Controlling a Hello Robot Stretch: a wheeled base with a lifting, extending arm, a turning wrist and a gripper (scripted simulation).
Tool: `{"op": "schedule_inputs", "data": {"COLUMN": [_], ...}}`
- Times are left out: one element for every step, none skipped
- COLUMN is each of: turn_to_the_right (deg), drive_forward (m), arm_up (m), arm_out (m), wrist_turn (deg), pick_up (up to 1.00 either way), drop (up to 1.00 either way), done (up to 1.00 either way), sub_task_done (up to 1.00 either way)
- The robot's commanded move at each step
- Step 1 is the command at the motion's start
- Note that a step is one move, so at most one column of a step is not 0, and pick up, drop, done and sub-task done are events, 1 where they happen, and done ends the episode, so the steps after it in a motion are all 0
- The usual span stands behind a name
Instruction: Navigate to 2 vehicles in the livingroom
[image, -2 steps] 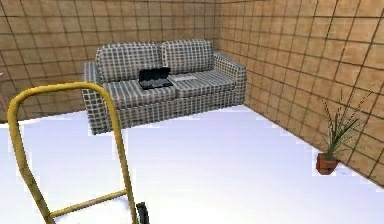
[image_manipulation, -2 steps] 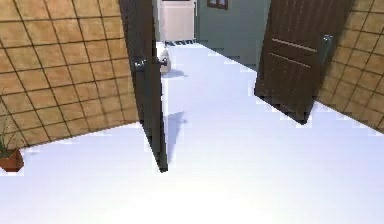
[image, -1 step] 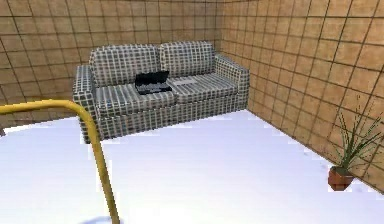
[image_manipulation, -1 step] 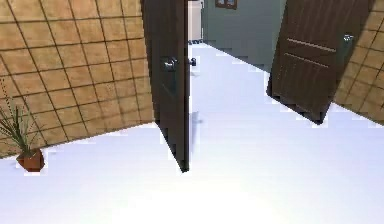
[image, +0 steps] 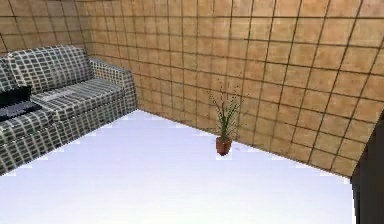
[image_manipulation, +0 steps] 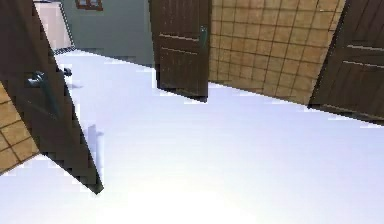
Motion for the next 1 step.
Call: {"op": "schedule_inputs", "data": {"turn_to_the_right": [0.0], "drive_forward": [0.55], "arm_up": [0.00], "arm_out": [0.00], "wrist_turn": [0.0], "pick_up": [0.00], "drop": [0.00], "done": [0.00], "sub_task_done": [0.00]}}
